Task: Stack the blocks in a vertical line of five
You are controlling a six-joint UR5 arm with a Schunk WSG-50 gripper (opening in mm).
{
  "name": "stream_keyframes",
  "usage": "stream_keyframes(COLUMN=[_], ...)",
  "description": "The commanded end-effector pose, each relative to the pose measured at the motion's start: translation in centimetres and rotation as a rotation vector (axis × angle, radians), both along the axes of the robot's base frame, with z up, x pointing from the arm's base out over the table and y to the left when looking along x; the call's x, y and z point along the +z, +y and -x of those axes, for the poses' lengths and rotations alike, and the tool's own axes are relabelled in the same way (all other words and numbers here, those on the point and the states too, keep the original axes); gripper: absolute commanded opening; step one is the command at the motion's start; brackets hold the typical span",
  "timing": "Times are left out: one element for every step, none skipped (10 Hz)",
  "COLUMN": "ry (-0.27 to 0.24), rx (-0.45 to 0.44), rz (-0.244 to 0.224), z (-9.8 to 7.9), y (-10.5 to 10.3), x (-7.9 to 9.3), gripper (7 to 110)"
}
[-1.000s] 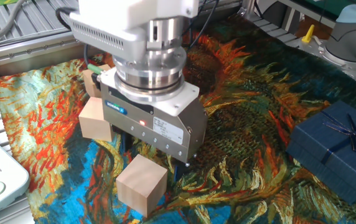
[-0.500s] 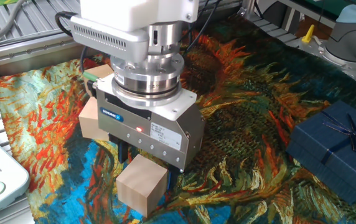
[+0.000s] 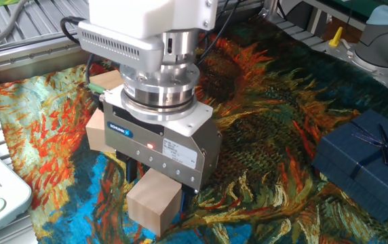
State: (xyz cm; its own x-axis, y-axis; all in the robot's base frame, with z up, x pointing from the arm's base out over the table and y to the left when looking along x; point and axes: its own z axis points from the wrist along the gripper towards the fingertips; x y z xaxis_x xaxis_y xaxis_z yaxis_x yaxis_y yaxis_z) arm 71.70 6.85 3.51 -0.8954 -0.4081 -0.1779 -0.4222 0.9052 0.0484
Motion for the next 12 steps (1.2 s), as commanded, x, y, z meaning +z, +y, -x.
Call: stream_keyframes(ry=[-0.008,-0.01,-0.011,-0.005,-0.003,-0.001,-0.002,-0.008,-0.013,-0.019,-0.018,-0.007], rx=[-0.001,-0.004,0.005,0.007,0.0,-0.006,-0.009,-0.01,-0.009,-0.01,-0.019,-0.03], rz=[-0.001,0.006,0.004,0.003,0.002,0.001,-0.001,-0.007,-0.01,-0.013,-0.01,-0.003], z=[0.13,0.22,0.3,0.53,0.62,0.67,0.63,0.47,0.37,0.22,0.22,0.45], y=[0.71,0.46,0.29,0.4,0.5,0.52,0.62,0.79,0.89,0.98,0.87,0.65], x=[-0.8,-1.28,-1.47,-1.6,-1.63,-1.4,-1.24,-1.19,-1.18,-1.2,-1.22,-1.28], gripper=[88,88,88,88,88,88,88,88,88,88,88,88])
